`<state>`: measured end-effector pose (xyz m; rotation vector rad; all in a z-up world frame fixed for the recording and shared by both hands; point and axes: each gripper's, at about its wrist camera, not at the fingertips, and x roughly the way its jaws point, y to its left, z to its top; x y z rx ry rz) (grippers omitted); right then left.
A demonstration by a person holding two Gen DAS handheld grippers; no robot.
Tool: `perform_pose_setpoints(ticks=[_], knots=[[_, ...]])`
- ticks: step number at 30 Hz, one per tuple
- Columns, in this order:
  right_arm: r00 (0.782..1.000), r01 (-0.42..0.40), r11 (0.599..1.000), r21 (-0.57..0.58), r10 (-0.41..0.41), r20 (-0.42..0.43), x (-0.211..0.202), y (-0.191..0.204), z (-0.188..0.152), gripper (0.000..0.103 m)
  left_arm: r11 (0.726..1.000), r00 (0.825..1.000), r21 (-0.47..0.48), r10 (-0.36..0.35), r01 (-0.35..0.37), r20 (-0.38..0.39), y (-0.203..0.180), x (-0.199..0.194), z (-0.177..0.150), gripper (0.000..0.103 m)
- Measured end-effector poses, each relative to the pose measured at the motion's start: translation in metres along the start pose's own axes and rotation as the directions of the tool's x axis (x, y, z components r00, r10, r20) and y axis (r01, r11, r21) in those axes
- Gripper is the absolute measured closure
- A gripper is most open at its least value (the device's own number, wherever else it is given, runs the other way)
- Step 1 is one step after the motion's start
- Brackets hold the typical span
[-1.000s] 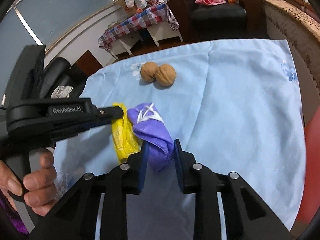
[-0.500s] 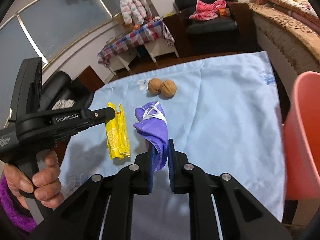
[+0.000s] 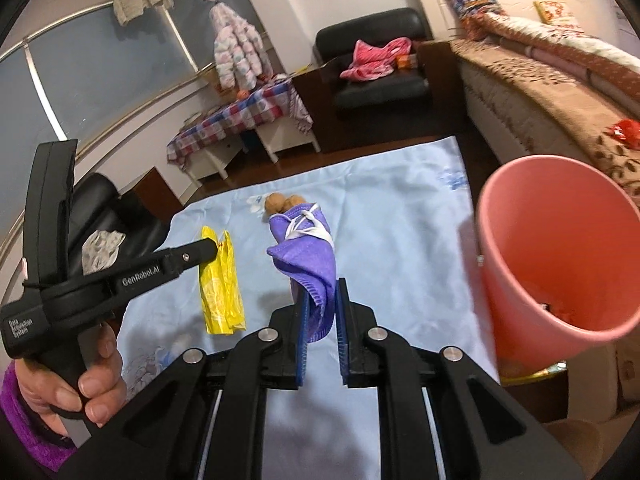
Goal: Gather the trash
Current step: 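Grasp the yellow bag with the left tool while the right tool grasps the purple bag, then carry the yellow and purple bags over the pink bucket with both tools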
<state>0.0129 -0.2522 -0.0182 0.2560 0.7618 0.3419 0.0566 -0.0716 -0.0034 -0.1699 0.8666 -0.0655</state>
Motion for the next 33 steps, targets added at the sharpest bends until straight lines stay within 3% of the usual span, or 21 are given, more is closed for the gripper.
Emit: perform_pose_setpoints(ticks=[10,27,33], knots=[[0.991,0.091,0.995,0.049,-0.096,0.094,-0.044,-0.019,-0.003,0.091,0.994,0.999,0.095,-0.054,0.053,0.002,-0.044,-0.005,-0.007,0.095],[0.978,0.151,0.979,0.136,-0.168,0.124,-0.056,-0.052,-0.002,0.091,0.979,0.997,0.185,-0.082,0.079,0.006,-0.083,0.008,-0.001,0.095],[0.964,0.204,0.966,0.16,-0.227,0.141,-0.065,-0.069,0.004,0.09,0.967,0.985,0.192,-0.171,0.167,0.001,-0.094,0.01,0.007,0.095]])
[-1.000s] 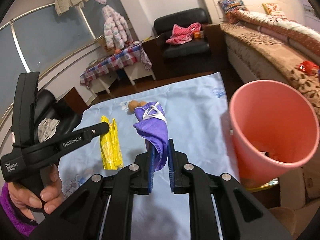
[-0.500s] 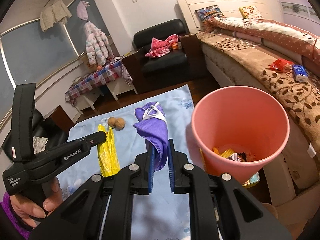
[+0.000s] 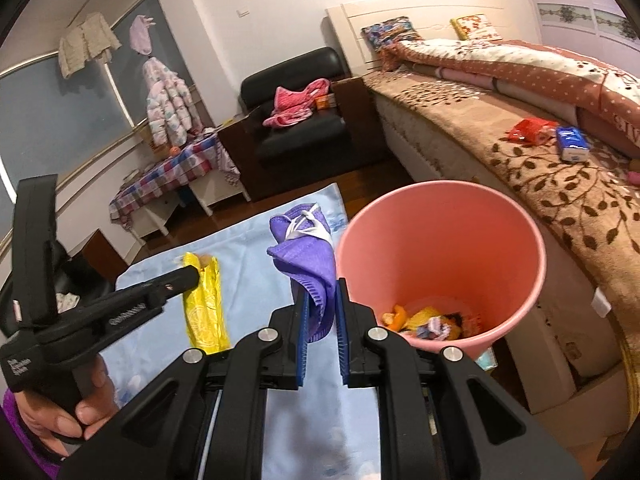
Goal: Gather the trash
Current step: 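Carry the yellow and purple bags over the pink bucket with both tools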
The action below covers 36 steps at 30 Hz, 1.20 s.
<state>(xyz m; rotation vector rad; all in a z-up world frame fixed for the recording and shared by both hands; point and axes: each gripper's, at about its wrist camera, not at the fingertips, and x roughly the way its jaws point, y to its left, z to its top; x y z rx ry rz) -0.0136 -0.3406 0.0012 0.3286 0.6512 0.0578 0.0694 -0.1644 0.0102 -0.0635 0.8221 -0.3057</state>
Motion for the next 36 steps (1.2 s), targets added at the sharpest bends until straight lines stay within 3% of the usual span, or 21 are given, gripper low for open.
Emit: perform_pose_setpoints(ticks=[6,16,26,36], knots=[[0.997,0.074,0.996,0.049,-0.075,0.019,-0.004,-0.031,0.008,0.09,0.995,0.995,0.055,-0.09,0.088,0.032,-0.024,0.004,0.012,0.095],[0.991,0.129,0.986,0.105,-0.131,0.012,0.005,-0.065,0.015,0.09,0.971,0.979,0.136,-0.201,0.195,0.032,-0.072,0.021,0.024,0.095],[0.989,0.146,0.981,0.132,-0.145,-0.014,0.024,-0.085,0.017,0.09,0.951,0.968,0.182,-0.251,0.248,-0.011,-0.103,0.053,0.024,0.095],[0.987,0.162,0.975,0.15,-0.157,-0.041,0.043,-0.097,0.018,0.09,0.95,0.968,0.186,-0.244,0.251,-0.057,-0.115,0.085,0.02,0.095]])
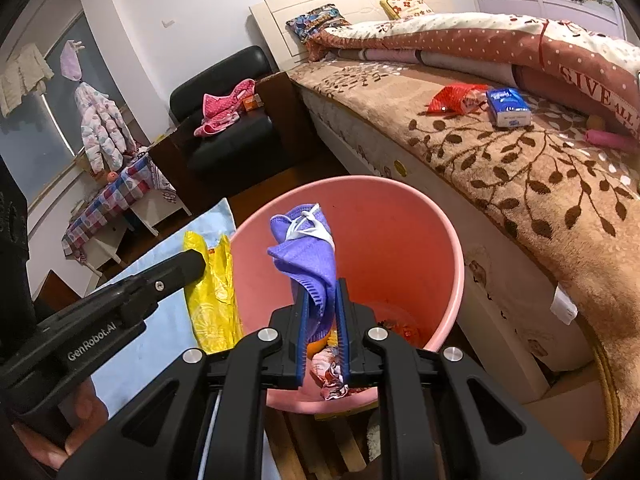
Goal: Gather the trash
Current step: 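Carry the yellow and purple bags over the pink bucket with both tools, then open both tools to drop the bags into the bucket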
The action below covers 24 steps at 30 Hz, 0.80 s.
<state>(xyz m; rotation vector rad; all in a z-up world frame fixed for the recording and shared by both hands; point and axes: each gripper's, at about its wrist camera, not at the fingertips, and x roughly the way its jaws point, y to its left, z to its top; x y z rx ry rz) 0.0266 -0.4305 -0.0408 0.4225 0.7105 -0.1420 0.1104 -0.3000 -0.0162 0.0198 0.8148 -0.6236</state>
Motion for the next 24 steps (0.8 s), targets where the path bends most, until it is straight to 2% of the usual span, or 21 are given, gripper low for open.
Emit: perform_pose_setpoints(ticks=[19,22,24], knots=[[0.999,0.039,0.999,0.015,-0.038,-0.027,0.017,-0.012,-0.008,0.09,0.999,0.999,0.017,0.032,-0.032,-0.039,-0.006,0.022,-0.007,0.091],[0.998,0.046,0.999,0.017,-0.045,-0.032,0.019,-0.012,-0.008,0.087,0.999,0.999,0.021,0.034,-0.033,-0.029,-0.005,0.017,-0.007,0.084],[0.999,0.04,0.999,0.02,-0.04,-0.034,0.018,-0.011,-0.008,0.084,0.999,0.999,0.018,0.036,-0.036,-0.023,-0.004,0.014,-0.007,0.073]])
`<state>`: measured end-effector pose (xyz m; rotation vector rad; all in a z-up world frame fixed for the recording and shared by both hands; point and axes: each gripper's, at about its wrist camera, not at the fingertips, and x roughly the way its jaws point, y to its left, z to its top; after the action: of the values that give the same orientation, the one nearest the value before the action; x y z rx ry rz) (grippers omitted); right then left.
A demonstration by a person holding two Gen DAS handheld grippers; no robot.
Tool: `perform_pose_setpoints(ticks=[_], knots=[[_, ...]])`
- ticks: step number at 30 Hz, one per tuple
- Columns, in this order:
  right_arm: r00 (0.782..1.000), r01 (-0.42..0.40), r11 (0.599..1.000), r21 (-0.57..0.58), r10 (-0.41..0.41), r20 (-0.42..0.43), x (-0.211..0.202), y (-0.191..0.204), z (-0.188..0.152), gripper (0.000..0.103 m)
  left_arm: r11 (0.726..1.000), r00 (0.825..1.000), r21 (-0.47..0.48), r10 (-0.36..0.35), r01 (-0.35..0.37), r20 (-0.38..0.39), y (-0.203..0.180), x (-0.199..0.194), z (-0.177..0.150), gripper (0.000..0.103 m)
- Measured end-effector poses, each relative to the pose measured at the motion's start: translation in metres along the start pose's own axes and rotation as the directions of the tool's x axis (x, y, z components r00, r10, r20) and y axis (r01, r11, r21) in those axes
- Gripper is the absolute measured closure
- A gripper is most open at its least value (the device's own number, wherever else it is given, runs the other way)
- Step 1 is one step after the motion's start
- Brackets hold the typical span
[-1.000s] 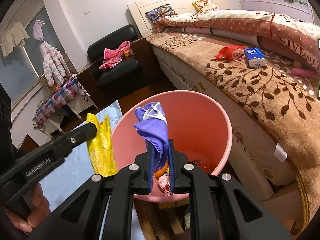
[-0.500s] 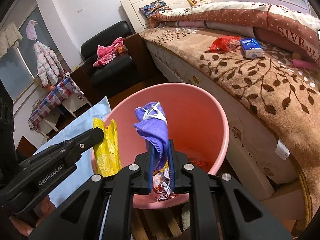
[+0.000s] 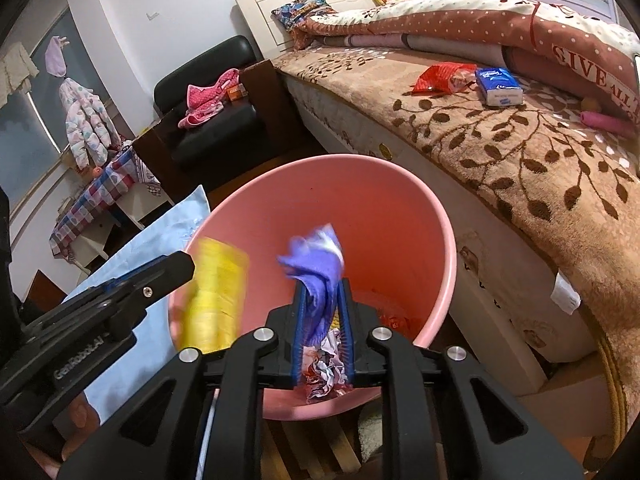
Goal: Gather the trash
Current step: 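Open both tools to drop the bags into the bucket, then withdraw both open tools from the bucket back over the cloth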
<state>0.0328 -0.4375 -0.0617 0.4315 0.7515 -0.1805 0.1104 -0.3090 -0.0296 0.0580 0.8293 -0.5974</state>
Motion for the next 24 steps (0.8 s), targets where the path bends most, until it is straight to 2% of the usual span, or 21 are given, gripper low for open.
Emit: perform_pose_setpoints(ticks=[2,3,13,17,22,24], knots=[[1.0,-0.009,1.0,0.003,0.009,0.006,-0.002,-0.001,0.001,0.074,1.0,1.0,-0.004,-0.004,0.004,0.006,0.001,-0.004,0.0,0.069],[1.0,-0.011,1.0,0.004,0.011,0.01,-0.003,0.0,0.001,0.073,1.0,1.0,-0.001,-0.005,0.005,0.01,0.001,-0.007,0.001,0.068],[0.998,-0.025,0.999,-0.019,0.026,0.053,-0.027,0.01,0.001,0.071,1.0,0.999,0.008,-0.016,0.015,0.048,-0.001,-0.036,-0.001,0.052],[0.997,-0.042,0.999,-0.029,0.044,0.07,-0.04,0.017,-0.004,0.06,1.0,0.998,0.006,-0.013,0.013,0.059,0.001,-0.051,-0.004,0.048],[0.994,-0.065,0.996,-0.063,0.07,0.08,-0.054,0.031,-0.011,0.058,1.0,0.997,-0.004,0.006,-0.006,0.08,0.008,-0.074,-0.011,0.044],[0.993,-0.071,0.994,-0.084,0.078,0.084,-0.059,0.039,-0.014,0.058,1.0,0.996,-0.011,0.024,-0.024,0.088,0.013,-0.083,-0.015,0.039]])
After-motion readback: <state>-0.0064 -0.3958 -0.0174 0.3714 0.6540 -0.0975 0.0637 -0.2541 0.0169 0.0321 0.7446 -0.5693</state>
